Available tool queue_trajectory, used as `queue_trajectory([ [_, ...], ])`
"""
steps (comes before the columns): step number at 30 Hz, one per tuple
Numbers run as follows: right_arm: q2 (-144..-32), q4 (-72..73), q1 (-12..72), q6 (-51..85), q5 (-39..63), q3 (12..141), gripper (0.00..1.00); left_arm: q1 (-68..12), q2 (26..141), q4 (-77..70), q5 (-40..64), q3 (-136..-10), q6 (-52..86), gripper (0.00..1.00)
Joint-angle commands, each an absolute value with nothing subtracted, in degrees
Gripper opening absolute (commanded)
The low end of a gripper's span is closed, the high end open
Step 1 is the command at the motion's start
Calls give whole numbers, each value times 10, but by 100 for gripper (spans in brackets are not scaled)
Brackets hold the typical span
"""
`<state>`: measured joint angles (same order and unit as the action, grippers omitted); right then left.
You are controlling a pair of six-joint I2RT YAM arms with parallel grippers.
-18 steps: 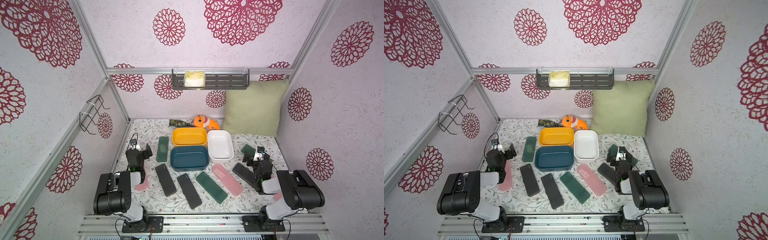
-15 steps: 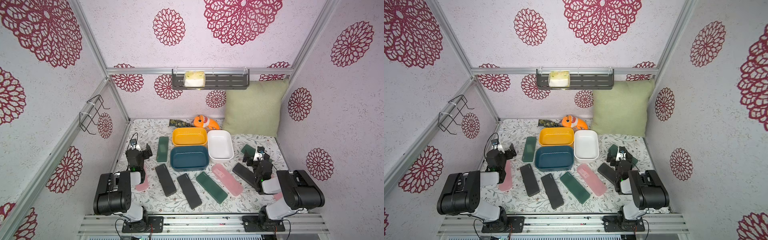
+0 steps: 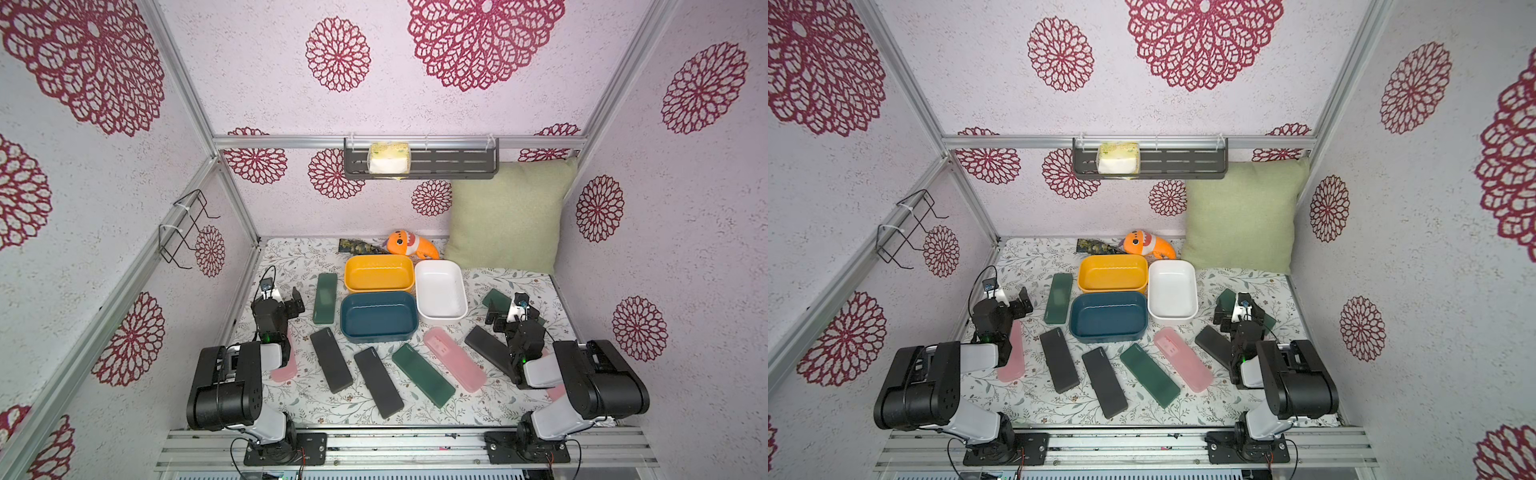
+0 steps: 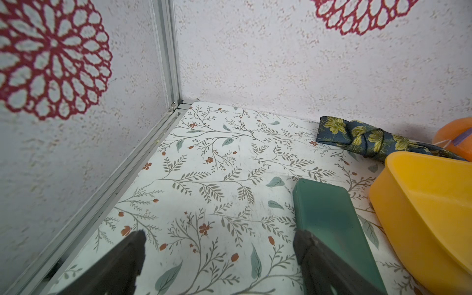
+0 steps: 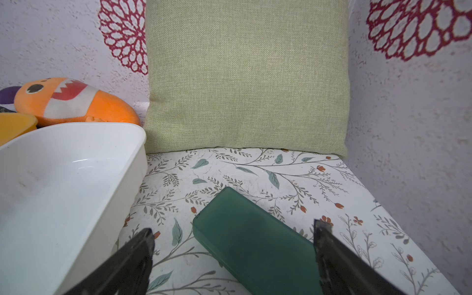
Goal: Place the pencil cases by color into the storage box
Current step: Pick up the pencil case from the center of the board.
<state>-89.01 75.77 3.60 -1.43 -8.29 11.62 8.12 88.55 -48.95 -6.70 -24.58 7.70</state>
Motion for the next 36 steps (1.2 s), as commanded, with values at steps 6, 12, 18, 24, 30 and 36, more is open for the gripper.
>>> queue_trajectory([
  [6,-881,773,39,-7,-77,119,99,79,888,-492,-64,-245,72,97],
  [12,-881,772,39,-7,-77,119,99,79,889,-492,-64,-247,72,97],
  [18,-882,767,38,-5,-74,122,99,79,889,-490,-64,-247,72,97],
  [24,-851,745,35,-5,-69,120,95,82,862,-424,-80,-272,81,97],
  [30,-727,572,38,14,-76,153,95,89,780,-272,-146,-320,129,97],
  [36,-635,338,65,11,-82,255,95,82,704,-100,-154,-396,192,97],
])
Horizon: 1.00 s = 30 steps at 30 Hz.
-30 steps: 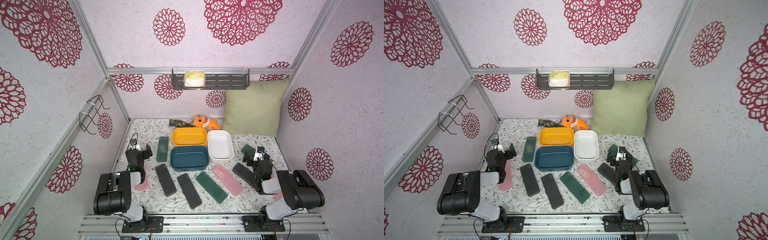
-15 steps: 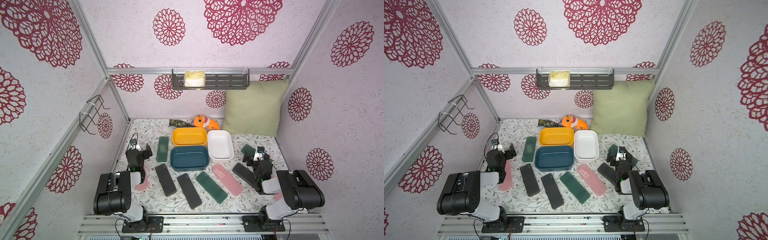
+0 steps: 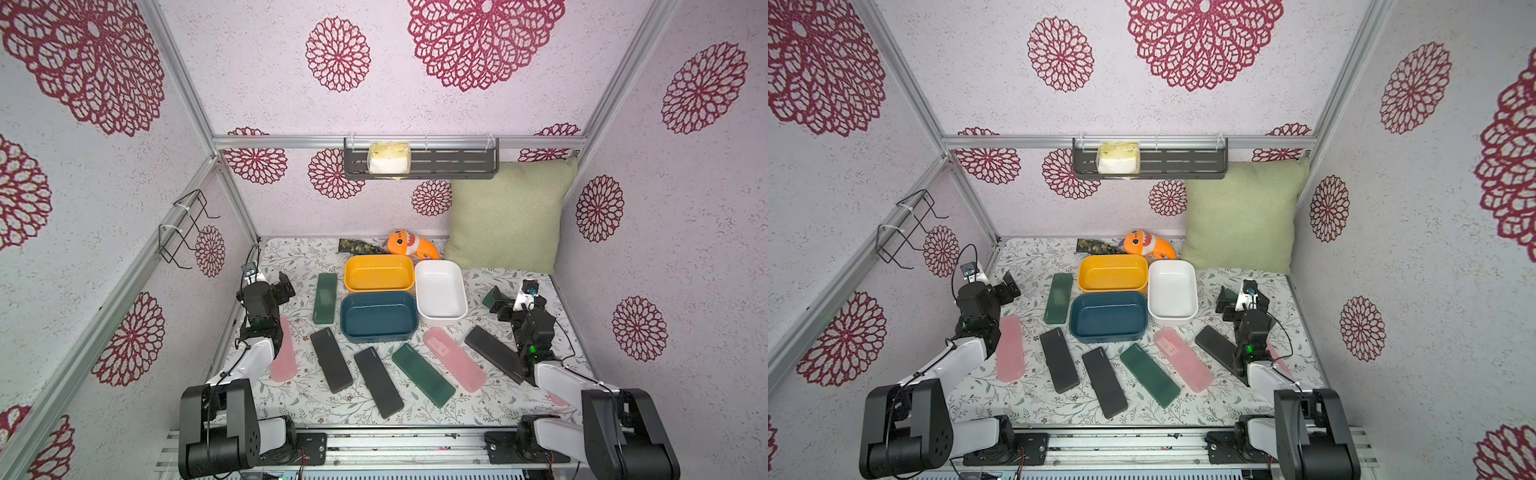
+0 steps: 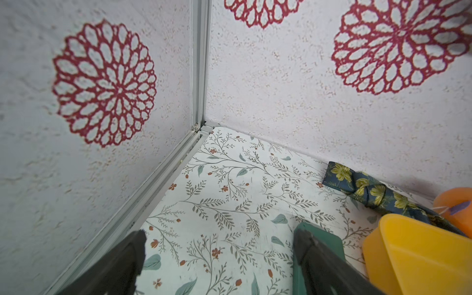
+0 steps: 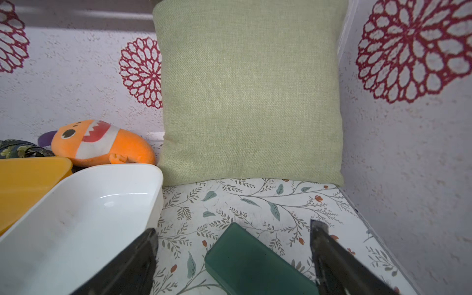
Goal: Place the pencil cases by color into the storage box
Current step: Pick up the pencil case from the center of the board.
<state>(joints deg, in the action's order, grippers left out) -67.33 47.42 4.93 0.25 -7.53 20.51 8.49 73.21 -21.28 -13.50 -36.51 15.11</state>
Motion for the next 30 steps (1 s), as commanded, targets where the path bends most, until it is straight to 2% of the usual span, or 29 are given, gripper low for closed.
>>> queue_trajectory([
  [1,-625,301,73,6,-82,273,95,80,696,-80,-158,-407,200,97],
  [9,-598,5,200,-22,-137,455,94,19,645,151,-187,-552,259,97],
  [18,-695,-215,317,-35,-223,605,96,-24,628,315,-173,-647,343,97],
  [25,-740,-280,317,-68,-227,659,99,-24,659,424,-166,-715,367,97],
  [30,-764,-315,271,-75,-207,692,99,-24,728,515,-176,-785,370,97],
])
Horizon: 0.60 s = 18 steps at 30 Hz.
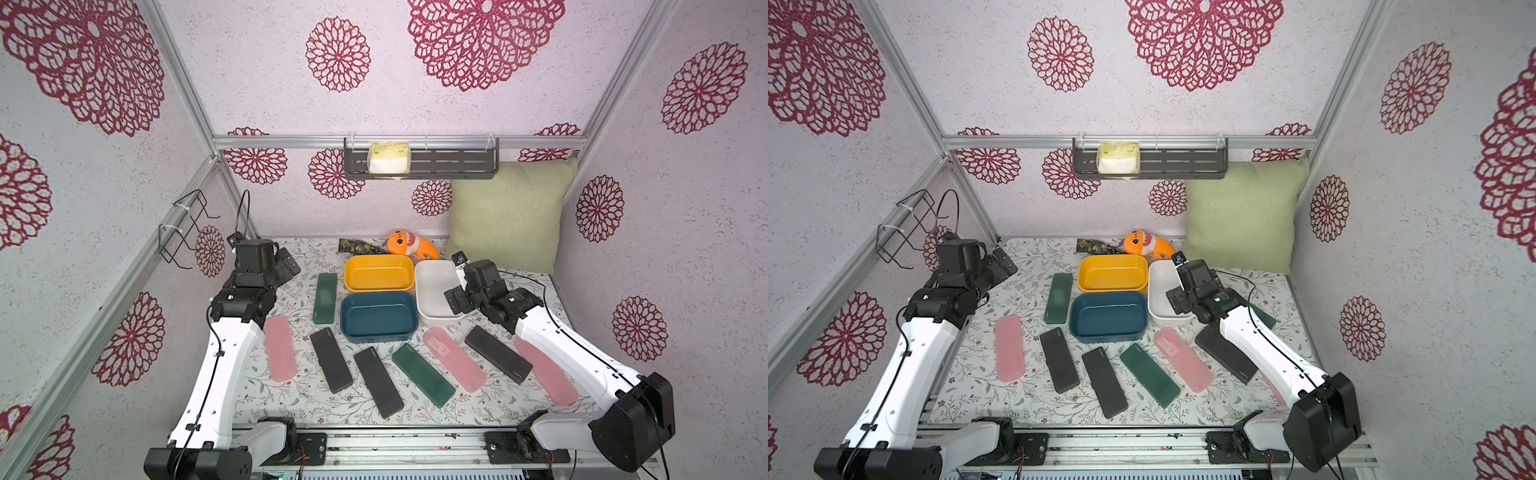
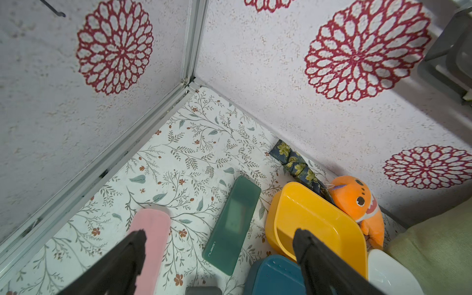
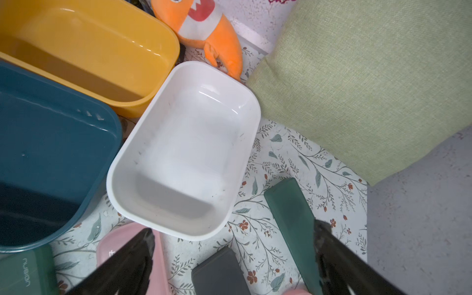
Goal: Place the pencil cases by color into the storage box
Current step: Pick up the pencil case from the center of the board.
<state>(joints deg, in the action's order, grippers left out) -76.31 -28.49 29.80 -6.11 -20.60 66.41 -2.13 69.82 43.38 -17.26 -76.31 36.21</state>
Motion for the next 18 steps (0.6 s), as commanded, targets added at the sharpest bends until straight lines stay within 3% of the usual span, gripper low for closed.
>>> queue_trajectory([
  [1,-770,-316,253,-75,-198,695,99,-24,739,524,-175,-794,369,97],
  [6,-792,-330,186,-80,-184,702,99,-23,774,549,-174,-824,360,98],
  [12,-787,-380,151,-182,-197,684,99,-16,806,554,-152,-852,352,97],
  [18,-767,-311,61,-324,-83,651,99,10,839,542,-118,-868,346,97],
])
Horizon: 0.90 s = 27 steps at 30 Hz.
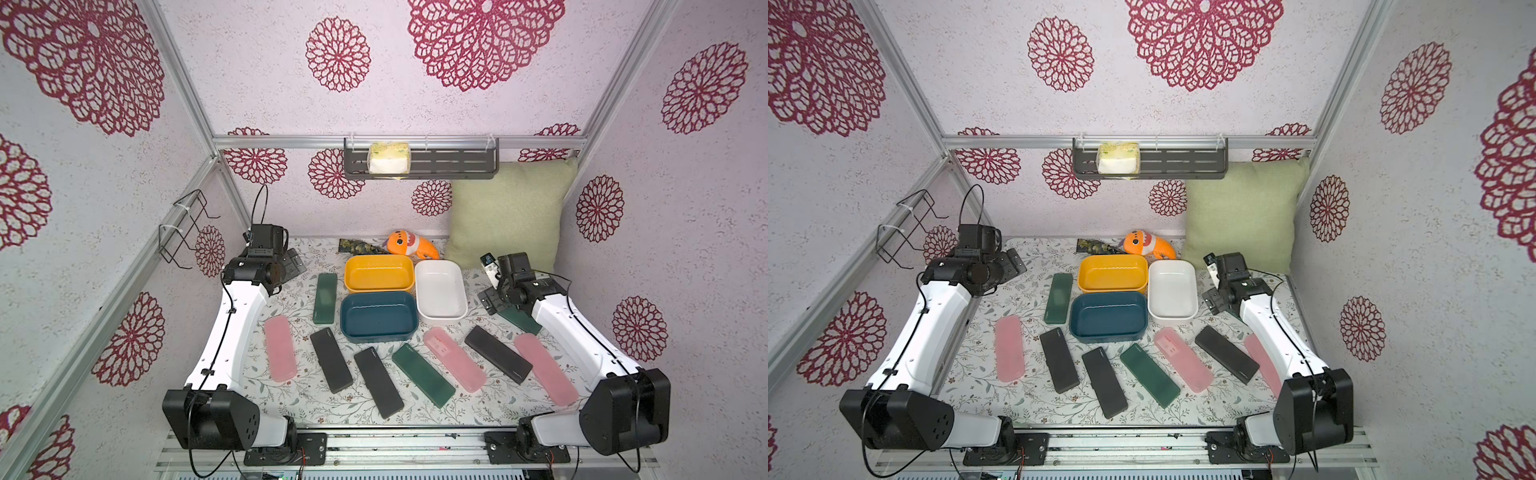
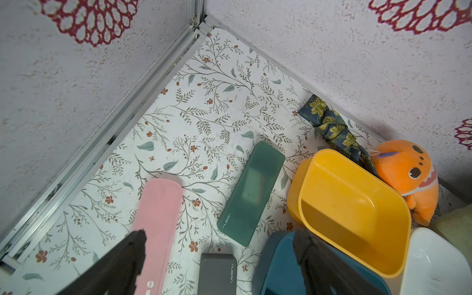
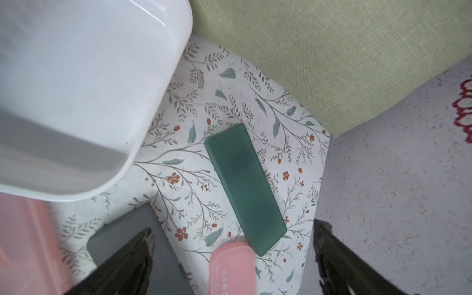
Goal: Place the pencil cases by color into the storage box
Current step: Pick up the pencil case from the center of the board.
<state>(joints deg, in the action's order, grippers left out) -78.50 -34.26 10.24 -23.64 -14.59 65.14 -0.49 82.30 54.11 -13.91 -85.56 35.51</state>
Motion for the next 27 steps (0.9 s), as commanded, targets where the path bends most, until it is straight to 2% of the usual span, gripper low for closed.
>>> queue_trajectory([
  [1,-772,-304,47,-344,-61,648,99,16,843,542,-112,-870,346,97],
  [6,-829,-295,9,-419,-6,644,99,31,854,528,-95,-870,353,97],
  [14,-973,-345,-48,-431,13,696,99,33,865,528,-95,-889,364,97],
  [27,-1021,-353,-63,-437,4,712,99,33,875,533,-111,-898,367,97],
])
